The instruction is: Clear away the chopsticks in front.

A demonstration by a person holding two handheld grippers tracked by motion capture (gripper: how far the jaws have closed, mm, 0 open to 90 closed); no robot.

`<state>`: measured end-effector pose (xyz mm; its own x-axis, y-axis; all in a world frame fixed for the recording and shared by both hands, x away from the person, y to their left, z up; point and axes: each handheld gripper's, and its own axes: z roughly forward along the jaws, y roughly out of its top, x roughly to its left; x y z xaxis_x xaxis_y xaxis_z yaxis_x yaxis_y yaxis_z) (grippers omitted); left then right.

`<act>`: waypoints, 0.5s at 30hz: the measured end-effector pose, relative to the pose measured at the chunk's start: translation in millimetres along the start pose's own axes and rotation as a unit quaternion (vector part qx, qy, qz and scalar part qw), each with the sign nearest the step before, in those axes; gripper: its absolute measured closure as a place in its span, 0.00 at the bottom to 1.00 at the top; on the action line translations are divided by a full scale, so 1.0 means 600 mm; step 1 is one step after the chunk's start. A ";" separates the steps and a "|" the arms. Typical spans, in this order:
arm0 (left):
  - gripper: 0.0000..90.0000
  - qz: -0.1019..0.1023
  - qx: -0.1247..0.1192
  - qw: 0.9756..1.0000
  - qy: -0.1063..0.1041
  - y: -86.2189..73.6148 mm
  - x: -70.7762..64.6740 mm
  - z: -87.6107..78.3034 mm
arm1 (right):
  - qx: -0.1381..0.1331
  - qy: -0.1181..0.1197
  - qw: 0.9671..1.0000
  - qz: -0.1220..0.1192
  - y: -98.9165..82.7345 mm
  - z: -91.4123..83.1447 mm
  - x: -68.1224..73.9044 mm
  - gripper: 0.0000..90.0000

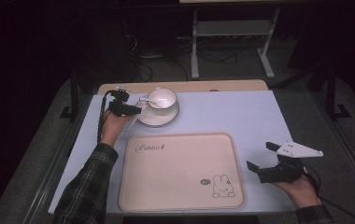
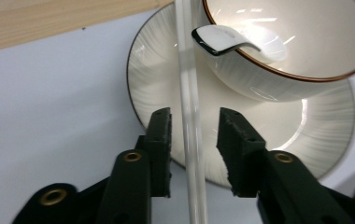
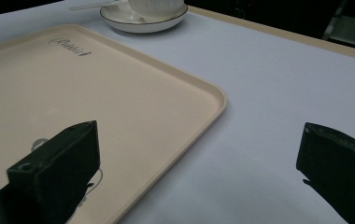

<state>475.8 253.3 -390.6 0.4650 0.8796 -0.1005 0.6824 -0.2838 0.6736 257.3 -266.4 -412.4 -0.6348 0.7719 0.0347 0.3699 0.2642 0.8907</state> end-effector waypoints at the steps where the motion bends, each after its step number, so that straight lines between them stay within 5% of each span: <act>1: 0.76 0.001 -0.002 1.000 0.000 -0.002 0.002 -0.006 | 0.001 0.000 1.000 -0.001 0.000 0.001 0.001 0.00; 7: 0.84 0.000 -0.006 1.000 -0.021 -0.023 0.015 -0.025 | 0.001 0.001 1.000 -0.006 0.002 0.002 0.004 0.00; 15: 0.85 0.006 0.006 0.999 -0.032 -0.038 0.016 -0.016 | 0.002 -0.001 1.000 -0.004 0.002 0.003 0.003 0.00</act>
<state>459.3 271.6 -399.9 0.5075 0.8504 -0.1388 0.6834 -0.2991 0.6660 257.4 -263.7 -412.1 -0.6369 0.7704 0.0274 0.3672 0.2720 0.8895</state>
